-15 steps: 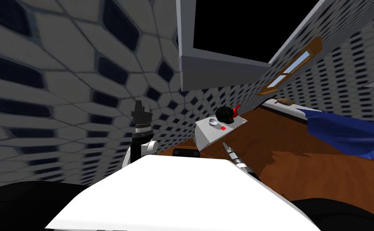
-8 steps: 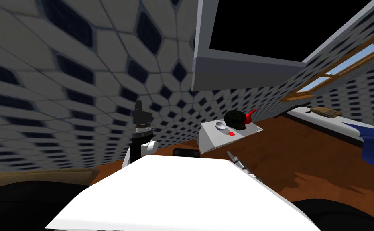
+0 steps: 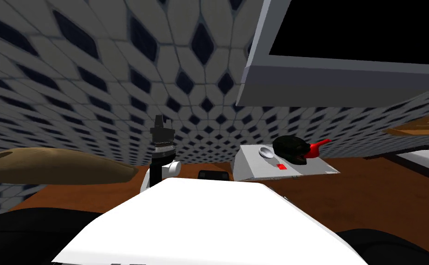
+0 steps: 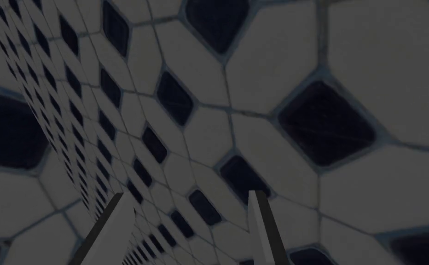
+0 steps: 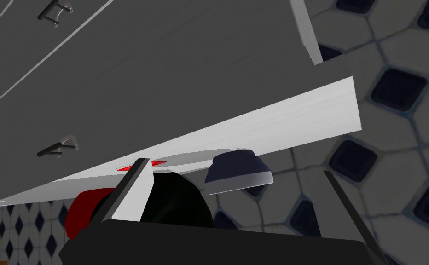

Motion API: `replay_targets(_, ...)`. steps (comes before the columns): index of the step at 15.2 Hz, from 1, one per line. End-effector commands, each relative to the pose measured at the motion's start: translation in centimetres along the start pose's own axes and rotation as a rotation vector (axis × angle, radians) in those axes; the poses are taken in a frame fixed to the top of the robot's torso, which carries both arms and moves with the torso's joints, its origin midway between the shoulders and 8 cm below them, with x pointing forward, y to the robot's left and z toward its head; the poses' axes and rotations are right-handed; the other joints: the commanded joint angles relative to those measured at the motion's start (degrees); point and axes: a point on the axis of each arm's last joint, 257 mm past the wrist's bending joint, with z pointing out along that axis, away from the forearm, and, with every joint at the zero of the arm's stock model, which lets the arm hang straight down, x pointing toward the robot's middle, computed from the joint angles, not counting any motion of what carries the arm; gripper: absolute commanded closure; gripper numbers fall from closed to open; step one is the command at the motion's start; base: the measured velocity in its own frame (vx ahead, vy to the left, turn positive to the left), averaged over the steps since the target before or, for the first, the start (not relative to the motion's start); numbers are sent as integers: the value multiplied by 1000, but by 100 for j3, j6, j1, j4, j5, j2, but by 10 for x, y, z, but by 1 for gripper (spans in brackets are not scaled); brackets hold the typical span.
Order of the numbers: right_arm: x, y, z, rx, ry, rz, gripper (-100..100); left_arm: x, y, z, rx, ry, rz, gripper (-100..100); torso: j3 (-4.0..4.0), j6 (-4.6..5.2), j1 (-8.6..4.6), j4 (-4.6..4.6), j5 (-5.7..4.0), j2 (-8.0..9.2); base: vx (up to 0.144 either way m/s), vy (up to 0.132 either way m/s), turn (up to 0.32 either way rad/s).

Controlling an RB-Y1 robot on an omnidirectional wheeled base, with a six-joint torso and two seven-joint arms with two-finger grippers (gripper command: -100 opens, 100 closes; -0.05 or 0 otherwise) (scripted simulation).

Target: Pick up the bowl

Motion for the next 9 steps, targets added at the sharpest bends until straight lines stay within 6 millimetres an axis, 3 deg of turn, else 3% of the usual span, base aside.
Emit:
replay_targets(1,12,-37,-17,71,56,-36,-100,0,0,0,0,0,0,0,0,0,0,0,0,0,-14,6,416)
replay_targets(3,17,-40,-19,78,71,-59,-100,0,0,0,0,0,0,0,0,-2,1,0,0,0,-12,3,363)
replay_targets(4,26,-71,-36,137,114,-75,-100,0,0,0,0,0,0,0,-1,2,0,0,0,-2,-10,10,449)
replay_targets(6,29,-72,-37,138,126,-98,-100,0,0,0,0,0,0,0,-2,-4,0,-1,0,-4,-10,2,378)
replay_targets(7,34,-97,-53,186,162,-116,-100,0,0,0,0,0,0,0,-2,2,-1,-1,-1,-4,-11,10,415)
replay_targets(9,39,-102,-56,197,180,-133,-100,0,0,0,0,0,0,0,-2,-4,0,-1,0,-5,-8,4,360)
